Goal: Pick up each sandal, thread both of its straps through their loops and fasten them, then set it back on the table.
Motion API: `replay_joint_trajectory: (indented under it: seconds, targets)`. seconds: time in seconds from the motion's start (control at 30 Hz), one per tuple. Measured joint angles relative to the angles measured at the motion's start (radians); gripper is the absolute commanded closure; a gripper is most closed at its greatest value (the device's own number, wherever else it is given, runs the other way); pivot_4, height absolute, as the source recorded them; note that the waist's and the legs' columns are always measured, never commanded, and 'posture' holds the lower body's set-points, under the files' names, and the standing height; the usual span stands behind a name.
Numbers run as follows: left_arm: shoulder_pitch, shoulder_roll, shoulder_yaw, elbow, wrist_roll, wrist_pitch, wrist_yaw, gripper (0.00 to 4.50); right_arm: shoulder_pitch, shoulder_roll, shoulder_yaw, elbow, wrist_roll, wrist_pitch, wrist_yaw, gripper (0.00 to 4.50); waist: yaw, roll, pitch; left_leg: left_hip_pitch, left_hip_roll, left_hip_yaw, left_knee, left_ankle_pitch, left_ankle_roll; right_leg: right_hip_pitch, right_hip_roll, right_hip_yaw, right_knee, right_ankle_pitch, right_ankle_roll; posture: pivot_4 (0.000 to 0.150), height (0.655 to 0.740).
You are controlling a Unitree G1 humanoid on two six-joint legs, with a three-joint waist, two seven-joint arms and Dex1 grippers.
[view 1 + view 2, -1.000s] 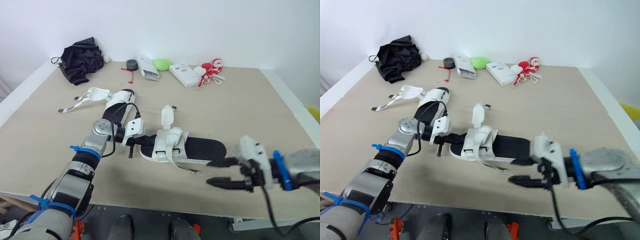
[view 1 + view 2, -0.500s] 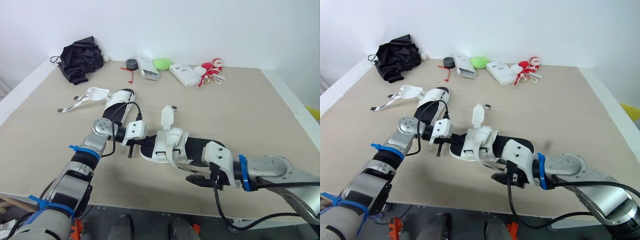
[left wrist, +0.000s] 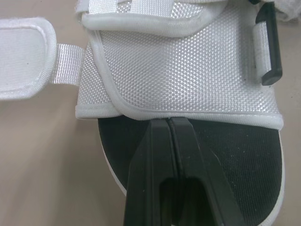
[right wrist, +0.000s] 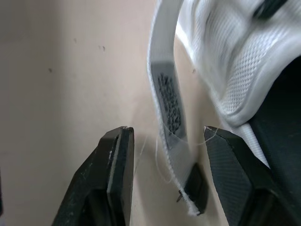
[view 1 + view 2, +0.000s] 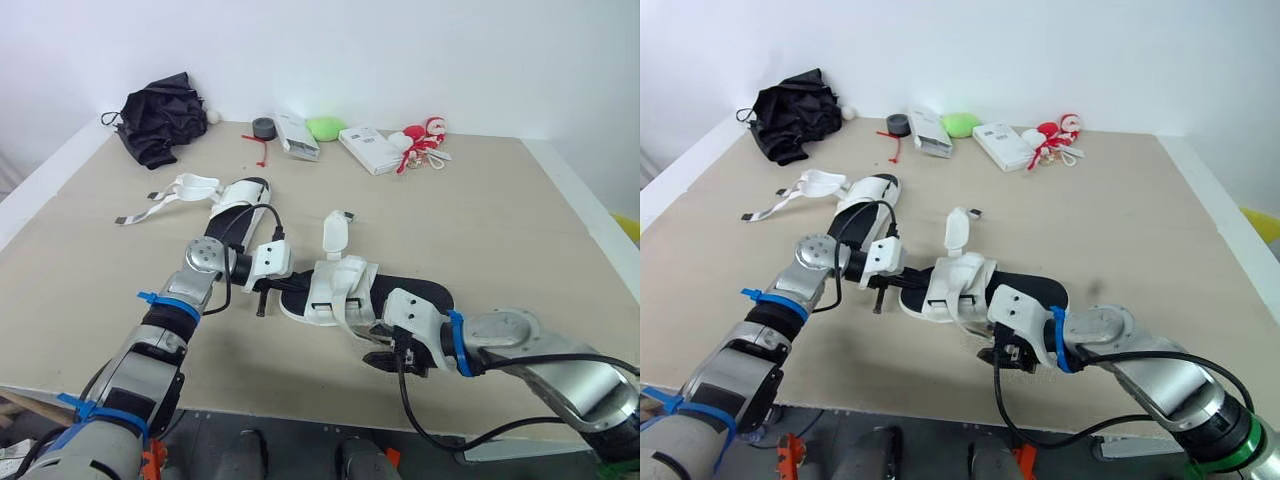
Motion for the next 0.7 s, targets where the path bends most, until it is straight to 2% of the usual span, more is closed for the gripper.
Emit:
replay_joint_trajectory:
  seconds: [0.1,0.13,0.33,0.5,0.6,0.67,0.7]
  targets:
    - [0.004,0.0,0.0,-0.013,0.0,0.004,0.002,4.5,-0.009,0.017,0.001,0.001,-0.009,0.003,0.004,4.26,0.0,0.0,0.0,0.0,0.0,0.0,0.0,0.0,0.0,0.001,0.001,0.0,0.0,0.0,0.0,0.15,0.7322]
    - [0.005,0.0,0.0,-0.015,0.0,0.005,0.003,4.5,-0.01,0.018,0.001,0.001,-0.011,0.004,0.006,4.39,0.0,0.0,0.0,0.0,0.0,0.0,0.0,0.0,0.0,0.001,0.001,0.0,0.0,0.0,0.0,0.15,0.7322]
    - [0.007,0.001,0.0,-0.024,0.0,0.005,0.003,4.5,-0.003,0.02,-0.041,-0.025,0.044,0.032,0.057,4.39,0.0,0.0,0.0,-0.001,0.0,-0.001,0.0,0.0,0.0,0.001,0.001,-0.001,0.0,0.0,0.0,0.15,0.7322]
    - [0.005,0.0,0.0,-0.023,0.001,0.005,0.004,4.5,-0.002,0.062,-0.13,-0.05,0.185,0.115,0.091,4.39,0.0,0.0,0.0,-0.002,0.0,-0.002,0.0,0.0,0.0,0.001,0.001,-0.001,0.0,0.0,0.0,0.15,0.7322]
    - [0.005,0.001,0.0,-0.02,0.001,0.005,0.004,4.5,-0.026,0.143,-0.221,-0.037,0.324,0.203,0.079,4.39,-0.001,-0.001,0.0,-0.001,0.001,-0.003,0.0,0.0,0.0,0.002,0.002,-0.001,0.0,0.0,0.0,0.15,0.7322]
    - [0.005,-0.001,0.0,-0.015,0.004,0.005,0.006,4.5,-0.103,0.236,-0.303,0.013,0.425,0.274,0.025,4.39,-0.002,0.0,0.0,-0.001,0.001,-0.003,0.001,0.001,0.001,0.002,0.002,-0.001,0.0,0.002,0.0,0.15,0.7322]
    - [0.006,-0.003,0.0,-0.014,0.004,0.006,0.009,4.5,-0.195,0.317,-0.386,0.084,0.502,0.348,-0.053,4.39,-0.001,0.0,0.0,-0.001,0.001,-0.003,0.001,0.001,0.001,0.002,0.002,-0.001,0.0,0.002,0.0,0.15,0.7322]
